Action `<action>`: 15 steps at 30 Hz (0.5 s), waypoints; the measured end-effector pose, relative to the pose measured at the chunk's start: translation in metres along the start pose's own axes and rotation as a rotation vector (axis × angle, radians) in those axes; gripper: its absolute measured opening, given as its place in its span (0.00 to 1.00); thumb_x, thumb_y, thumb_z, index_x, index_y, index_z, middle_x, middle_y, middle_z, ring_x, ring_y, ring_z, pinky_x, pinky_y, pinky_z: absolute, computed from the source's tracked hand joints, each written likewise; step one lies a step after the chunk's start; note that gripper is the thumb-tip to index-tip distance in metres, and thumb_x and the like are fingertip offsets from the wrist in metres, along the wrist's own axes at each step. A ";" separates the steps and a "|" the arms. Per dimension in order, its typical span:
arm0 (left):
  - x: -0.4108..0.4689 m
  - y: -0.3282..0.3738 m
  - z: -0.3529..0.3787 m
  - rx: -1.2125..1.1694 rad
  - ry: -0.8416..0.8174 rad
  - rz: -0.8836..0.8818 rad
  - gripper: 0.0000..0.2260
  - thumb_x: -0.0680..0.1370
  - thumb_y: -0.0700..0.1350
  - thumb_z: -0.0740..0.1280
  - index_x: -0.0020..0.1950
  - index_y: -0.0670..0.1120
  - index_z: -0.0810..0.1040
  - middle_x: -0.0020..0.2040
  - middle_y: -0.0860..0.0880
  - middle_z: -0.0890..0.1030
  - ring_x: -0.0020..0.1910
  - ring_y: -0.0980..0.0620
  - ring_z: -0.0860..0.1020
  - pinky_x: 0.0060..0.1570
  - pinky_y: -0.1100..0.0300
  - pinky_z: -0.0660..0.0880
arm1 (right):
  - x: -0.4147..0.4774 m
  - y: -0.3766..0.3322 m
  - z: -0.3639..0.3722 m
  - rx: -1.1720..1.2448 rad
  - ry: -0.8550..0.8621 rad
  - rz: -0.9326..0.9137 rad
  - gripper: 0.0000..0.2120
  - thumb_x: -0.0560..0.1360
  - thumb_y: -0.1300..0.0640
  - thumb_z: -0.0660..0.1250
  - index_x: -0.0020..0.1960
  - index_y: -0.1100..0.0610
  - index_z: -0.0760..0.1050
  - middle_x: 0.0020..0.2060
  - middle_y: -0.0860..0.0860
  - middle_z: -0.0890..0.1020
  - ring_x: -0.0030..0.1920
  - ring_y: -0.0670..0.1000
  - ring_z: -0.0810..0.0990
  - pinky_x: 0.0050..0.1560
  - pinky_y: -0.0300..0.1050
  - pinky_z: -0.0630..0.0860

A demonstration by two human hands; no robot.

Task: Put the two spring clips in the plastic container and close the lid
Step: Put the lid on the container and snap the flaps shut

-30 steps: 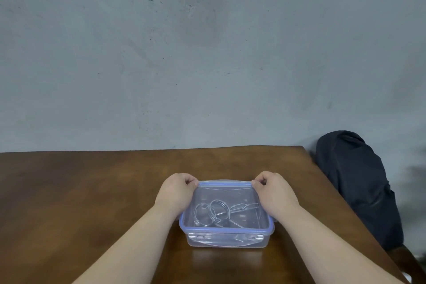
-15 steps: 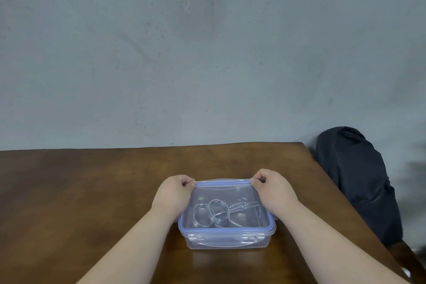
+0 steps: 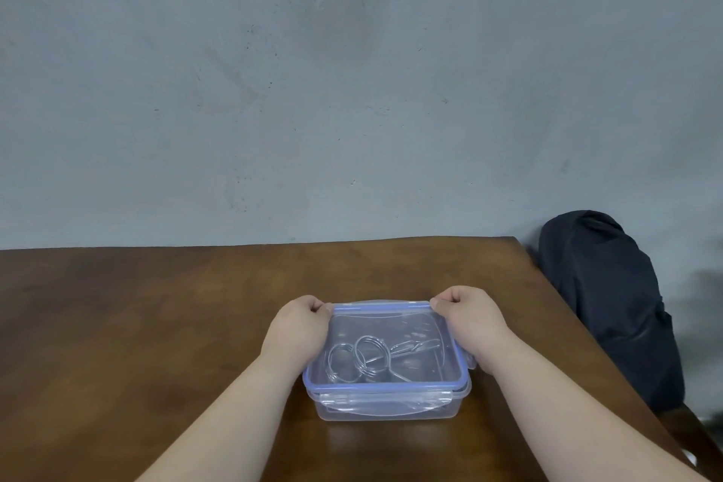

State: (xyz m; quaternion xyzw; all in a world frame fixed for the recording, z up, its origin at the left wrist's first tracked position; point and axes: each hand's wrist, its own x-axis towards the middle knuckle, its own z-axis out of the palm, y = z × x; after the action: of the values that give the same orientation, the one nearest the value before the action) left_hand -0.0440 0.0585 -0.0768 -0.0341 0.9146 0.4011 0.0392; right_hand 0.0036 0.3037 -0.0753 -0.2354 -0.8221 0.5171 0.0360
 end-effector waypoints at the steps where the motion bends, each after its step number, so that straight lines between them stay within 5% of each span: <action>1: -0.001 0.000 0.000 -0.017 0.004 0.001 0.13 0.82 0.49 0.63 0.42 0.46 0.81 0.43 0.48 0.85 0.44 0.47 0.82 0.40 0.55 0.75 | -0.001 0.001 0.000 -0.013 0.006 -0.013 0.10 0.81 0.56 0.68 0.42 0.55 0.84 0.43 0.51 0.87 0.45 0.55 0.85 0.50 0.54 0.83; 15: -0.013 0.001 -0.001 0.003 0.031 0.059 0.11 0.83 0.47 0.62 0.49 0.50 0.85 0.42 0.54 0.85 0.41 0.57 0.80 0.35 0.63 0.73 | -0.015 0.012 -0.002 -0.078 0.103 -0.096 0.10 0.80 0.59 0.67 0.42 0.53 0.83 0.39 0.49 0.86 0.42 0.52 0.83 0.46 0.52 0.82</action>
State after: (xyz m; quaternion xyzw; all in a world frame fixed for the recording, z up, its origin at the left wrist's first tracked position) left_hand -0.0310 0.0591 -0.0745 -0.0132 0.9162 0.4003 0.0133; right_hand 0.0215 0.3030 -0.0821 -0.2234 -0.8489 0.4697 0.0939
